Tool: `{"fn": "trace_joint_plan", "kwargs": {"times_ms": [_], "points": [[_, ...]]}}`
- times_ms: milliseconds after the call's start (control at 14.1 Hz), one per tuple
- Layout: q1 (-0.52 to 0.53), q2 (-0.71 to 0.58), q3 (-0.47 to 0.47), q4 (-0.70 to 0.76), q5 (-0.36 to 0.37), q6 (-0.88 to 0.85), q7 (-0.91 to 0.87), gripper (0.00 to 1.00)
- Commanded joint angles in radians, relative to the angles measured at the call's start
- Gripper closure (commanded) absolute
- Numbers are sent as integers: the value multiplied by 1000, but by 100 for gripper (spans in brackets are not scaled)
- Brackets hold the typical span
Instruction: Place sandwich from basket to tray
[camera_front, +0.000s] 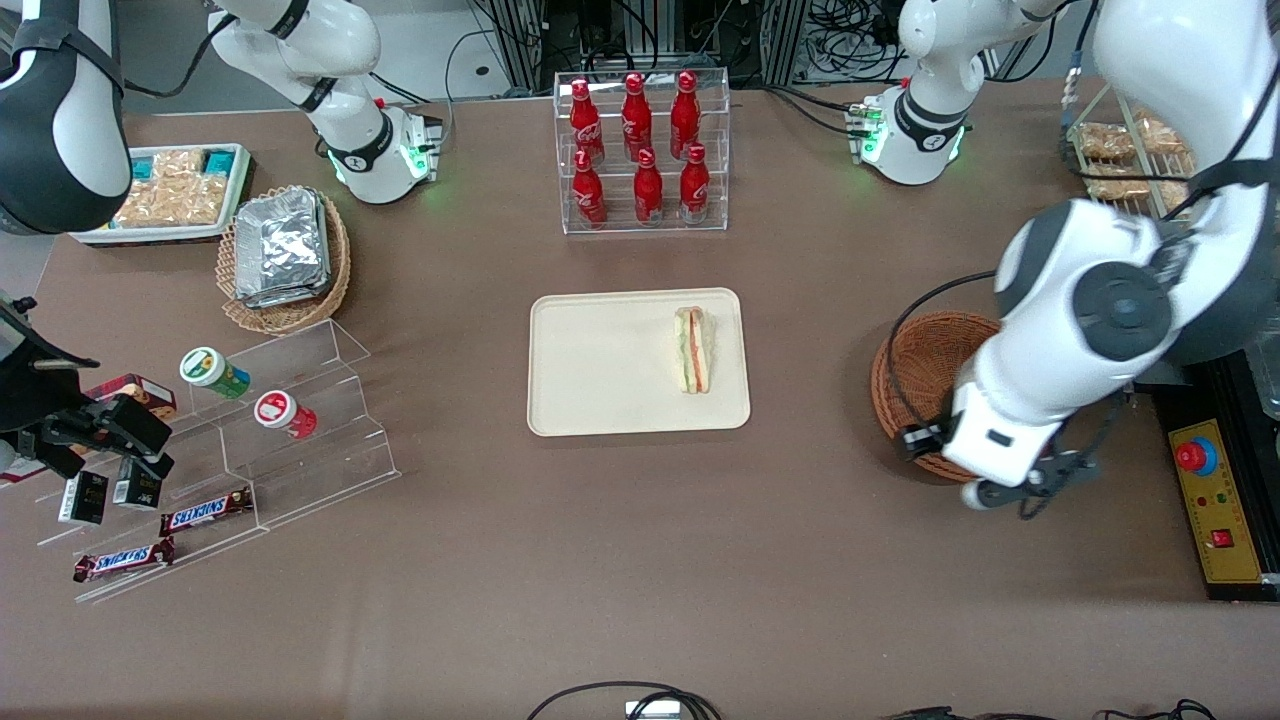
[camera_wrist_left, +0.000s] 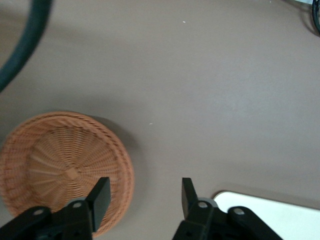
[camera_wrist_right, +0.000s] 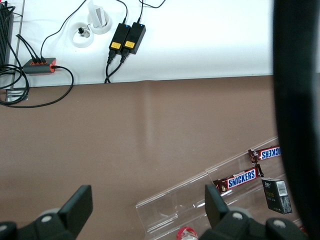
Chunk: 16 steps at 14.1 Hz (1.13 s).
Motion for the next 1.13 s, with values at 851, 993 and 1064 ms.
{"fn": "trace_joint_plan", "kwargs": {"times_ms": [851,993,1064], "points": [[-79,-470,430,-116,-246,-388,642,0],[-84,-467,425,-113,-245,-390,645,0],[-84,-461,424,-105,-245,-390,642,0]]}}
